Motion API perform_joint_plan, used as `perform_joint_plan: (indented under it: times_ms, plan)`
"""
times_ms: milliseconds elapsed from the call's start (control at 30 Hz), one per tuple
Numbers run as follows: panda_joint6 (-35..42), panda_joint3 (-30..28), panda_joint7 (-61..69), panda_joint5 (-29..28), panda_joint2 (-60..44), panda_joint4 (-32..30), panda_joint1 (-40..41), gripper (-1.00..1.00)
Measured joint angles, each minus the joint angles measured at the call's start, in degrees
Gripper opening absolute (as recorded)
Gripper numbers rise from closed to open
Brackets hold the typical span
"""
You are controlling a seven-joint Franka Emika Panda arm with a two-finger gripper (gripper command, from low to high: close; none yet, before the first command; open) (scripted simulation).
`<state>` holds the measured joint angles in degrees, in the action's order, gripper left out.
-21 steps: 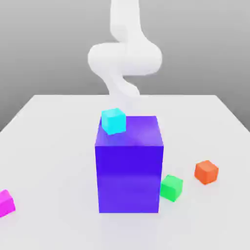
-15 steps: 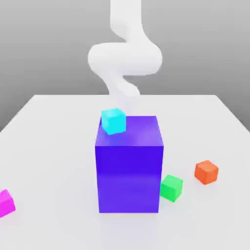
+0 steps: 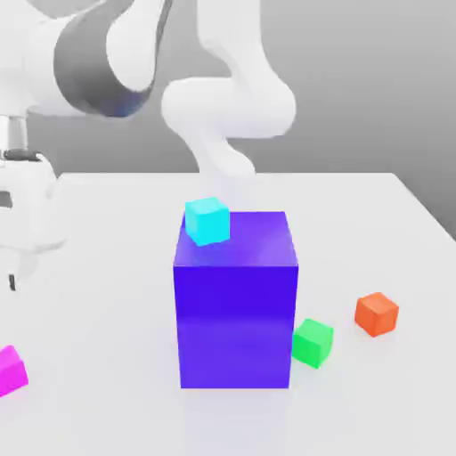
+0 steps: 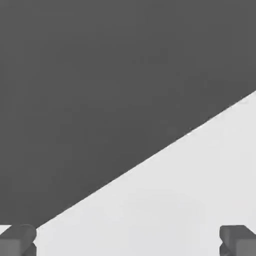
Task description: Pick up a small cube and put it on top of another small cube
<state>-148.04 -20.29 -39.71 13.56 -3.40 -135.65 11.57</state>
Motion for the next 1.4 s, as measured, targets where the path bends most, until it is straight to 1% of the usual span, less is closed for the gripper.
perform_joint_plan:
  times_ms: [233,367,400,633,800,1133,1400]
  plan:
    - [-5.1,-2.4,1.3,3.2,-14.3,-1.0,5.5,0.00]
    - [-10.6,2.1,5.1,8.4,-22.7,0.6,9.9,0.00]
    - [-11.9,3.4,5.9,9.6,-24.4,1.0,11.0,-1.00]
    - [-12.1,3.6,6.0,9.7,-24.7,1.1,11.2,-1.00]
    - [-6.4,-1.6,1.5,2.7,-16.3,-1.1,7.0,-1.00]
    - [-12.8,-2.1,9.3,-15.7,-16.9,0.3,-3.8,-1.00]
    - [-15.6,0.8,17.8,-29.6,-14.2,-1.7,-13.3,-1.00]
